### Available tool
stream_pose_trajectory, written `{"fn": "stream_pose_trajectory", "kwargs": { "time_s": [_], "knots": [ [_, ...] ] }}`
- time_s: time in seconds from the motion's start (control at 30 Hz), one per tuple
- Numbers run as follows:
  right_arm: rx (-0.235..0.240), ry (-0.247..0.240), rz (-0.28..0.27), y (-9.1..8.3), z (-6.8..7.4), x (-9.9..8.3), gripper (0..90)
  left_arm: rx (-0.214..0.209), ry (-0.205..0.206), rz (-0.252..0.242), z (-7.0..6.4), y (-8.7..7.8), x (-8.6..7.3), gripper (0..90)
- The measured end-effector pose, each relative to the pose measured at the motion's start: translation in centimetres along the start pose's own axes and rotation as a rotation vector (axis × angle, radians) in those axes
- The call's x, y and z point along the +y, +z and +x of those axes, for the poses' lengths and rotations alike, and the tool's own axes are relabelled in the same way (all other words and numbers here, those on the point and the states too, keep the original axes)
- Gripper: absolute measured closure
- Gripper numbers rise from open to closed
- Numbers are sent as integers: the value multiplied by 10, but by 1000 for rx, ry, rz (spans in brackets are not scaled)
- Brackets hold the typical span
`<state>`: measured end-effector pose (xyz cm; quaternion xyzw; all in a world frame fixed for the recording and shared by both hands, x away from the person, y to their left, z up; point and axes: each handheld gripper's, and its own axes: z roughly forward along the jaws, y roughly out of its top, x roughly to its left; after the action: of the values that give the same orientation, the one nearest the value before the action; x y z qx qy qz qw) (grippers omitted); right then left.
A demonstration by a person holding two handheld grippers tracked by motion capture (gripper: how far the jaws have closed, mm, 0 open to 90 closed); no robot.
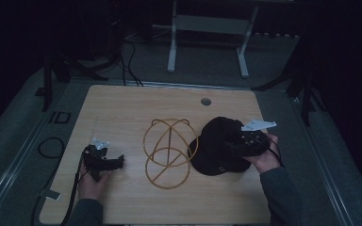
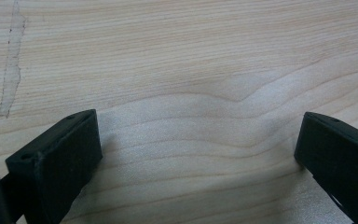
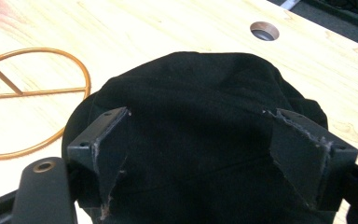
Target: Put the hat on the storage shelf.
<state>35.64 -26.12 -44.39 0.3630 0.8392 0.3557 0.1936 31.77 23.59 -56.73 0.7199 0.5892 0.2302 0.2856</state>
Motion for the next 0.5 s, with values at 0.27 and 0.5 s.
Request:
{"fn": "stream_pose_trajectory", "kwargs": {
  "time_s": [0.27,0.5],
  "knots": [
    [16,-66,38,9,-1,11,191,0,0,0,0,0,0,1],
    [30,-111,64,16,-3,22,184,0,-2,-2,0,0,0,1]
  ]
}}
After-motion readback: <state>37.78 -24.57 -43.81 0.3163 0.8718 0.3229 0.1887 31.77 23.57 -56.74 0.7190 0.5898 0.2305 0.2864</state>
